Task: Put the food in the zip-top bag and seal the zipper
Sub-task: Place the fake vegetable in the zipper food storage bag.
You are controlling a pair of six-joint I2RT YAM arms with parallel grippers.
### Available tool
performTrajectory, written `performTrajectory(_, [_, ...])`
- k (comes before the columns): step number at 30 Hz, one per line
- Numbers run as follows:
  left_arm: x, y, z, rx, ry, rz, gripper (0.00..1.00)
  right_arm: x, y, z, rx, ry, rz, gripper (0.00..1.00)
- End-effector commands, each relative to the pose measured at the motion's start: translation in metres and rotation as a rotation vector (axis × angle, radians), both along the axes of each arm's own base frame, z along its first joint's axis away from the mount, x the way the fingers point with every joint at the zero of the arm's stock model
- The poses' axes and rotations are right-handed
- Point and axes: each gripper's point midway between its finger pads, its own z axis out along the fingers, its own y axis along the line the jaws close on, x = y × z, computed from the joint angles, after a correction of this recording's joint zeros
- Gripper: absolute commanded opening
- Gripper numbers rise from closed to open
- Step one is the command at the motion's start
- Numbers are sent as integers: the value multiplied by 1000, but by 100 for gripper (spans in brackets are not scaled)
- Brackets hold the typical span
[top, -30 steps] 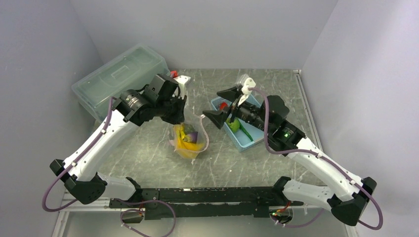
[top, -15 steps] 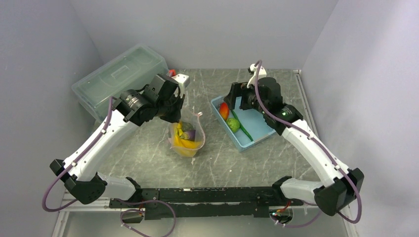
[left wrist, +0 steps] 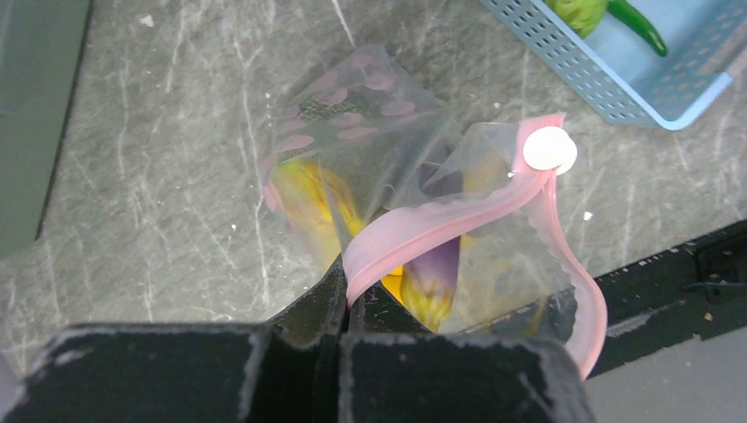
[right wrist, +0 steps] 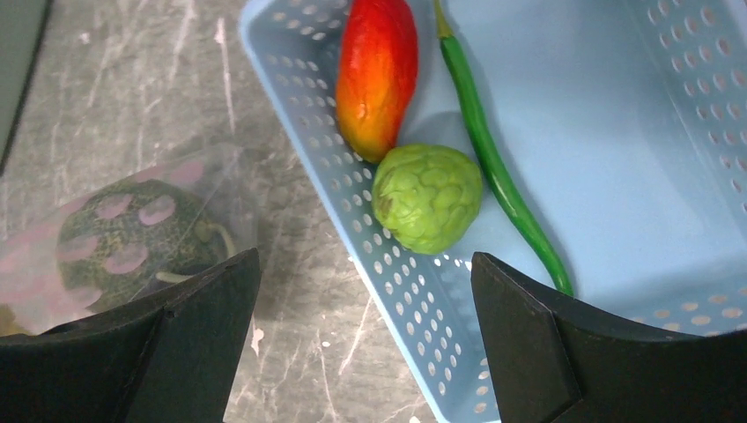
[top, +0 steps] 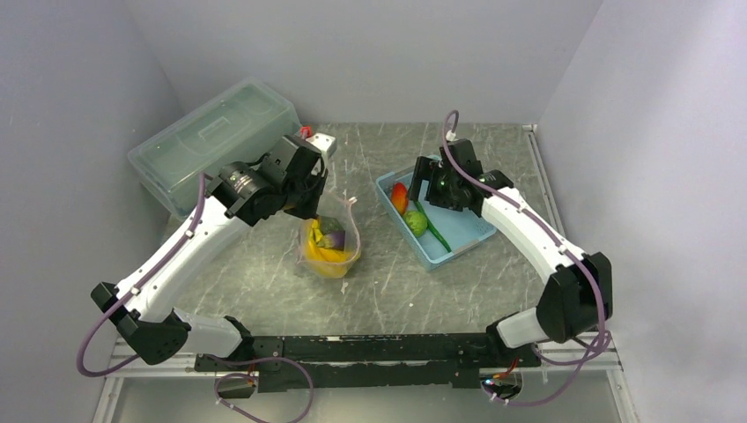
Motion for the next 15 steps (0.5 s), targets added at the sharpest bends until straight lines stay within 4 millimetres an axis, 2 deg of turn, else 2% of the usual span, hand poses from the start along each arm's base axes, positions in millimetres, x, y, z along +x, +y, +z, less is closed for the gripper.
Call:
performTrajectory(1, [17, 11, 15, 11, -118, 63, 0, 9, -9, -6, -2, 66, -128, 92])
performTrajectory(8, [35, 31, 15, 117, -182, 152, 0, 12, -12, -41, -24, 157, -198, 94])
performTrajectory(15, [46, 58, 33, 247, -264, 221, 0, 18, -8, -62, -22, 216, -233, 95])
